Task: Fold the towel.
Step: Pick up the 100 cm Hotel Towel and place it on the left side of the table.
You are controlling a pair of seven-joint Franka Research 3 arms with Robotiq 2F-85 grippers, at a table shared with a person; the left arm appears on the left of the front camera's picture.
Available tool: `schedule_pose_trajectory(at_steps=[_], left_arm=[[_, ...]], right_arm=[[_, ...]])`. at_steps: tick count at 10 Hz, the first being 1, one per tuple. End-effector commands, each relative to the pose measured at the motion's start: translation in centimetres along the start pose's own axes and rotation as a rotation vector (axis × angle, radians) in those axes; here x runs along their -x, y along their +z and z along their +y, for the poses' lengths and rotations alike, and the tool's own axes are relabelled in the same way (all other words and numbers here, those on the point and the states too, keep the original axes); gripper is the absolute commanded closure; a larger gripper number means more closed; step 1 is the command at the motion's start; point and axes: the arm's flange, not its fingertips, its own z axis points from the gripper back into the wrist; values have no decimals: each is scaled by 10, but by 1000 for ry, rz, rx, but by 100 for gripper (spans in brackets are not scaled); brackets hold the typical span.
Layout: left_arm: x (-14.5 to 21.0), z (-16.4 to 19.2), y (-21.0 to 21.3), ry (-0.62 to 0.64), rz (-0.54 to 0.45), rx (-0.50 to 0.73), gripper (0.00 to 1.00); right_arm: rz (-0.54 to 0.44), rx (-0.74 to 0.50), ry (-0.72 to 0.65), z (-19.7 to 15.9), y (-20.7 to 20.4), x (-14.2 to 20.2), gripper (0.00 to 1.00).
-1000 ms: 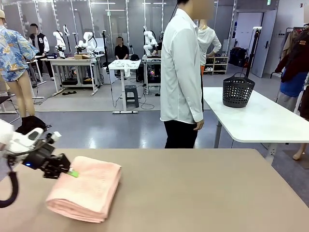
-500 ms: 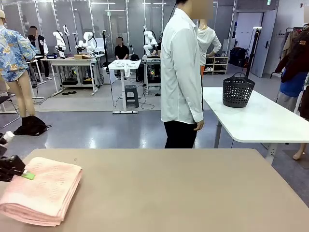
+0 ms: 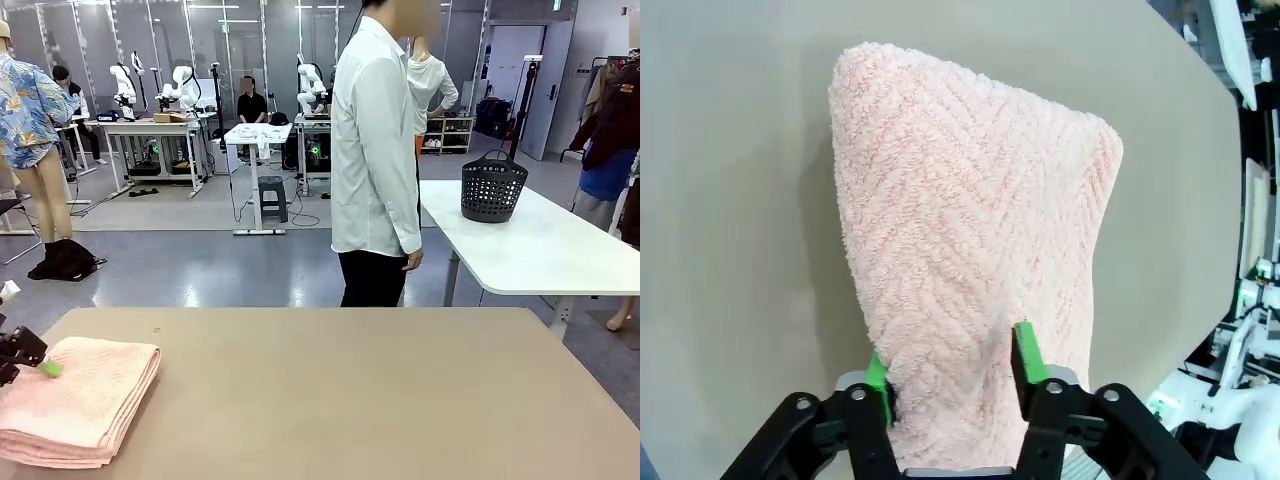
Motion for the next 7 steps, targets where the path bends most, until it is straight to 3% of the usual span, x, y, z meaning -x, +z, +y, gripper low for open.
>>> schedule_pose_trajectory(at_steps=[1,2,7], left_arm=[[0,-5,0,13,14,-44,11],[0,-11,3,-11,20,-38,1],[2,-14,27,-31,-6,-120,0]], right_arm=[[1,2,-3,1,0,0,0],[1,2,-3,1,0,0,0],[1,2,-3,1,0,0,0]])
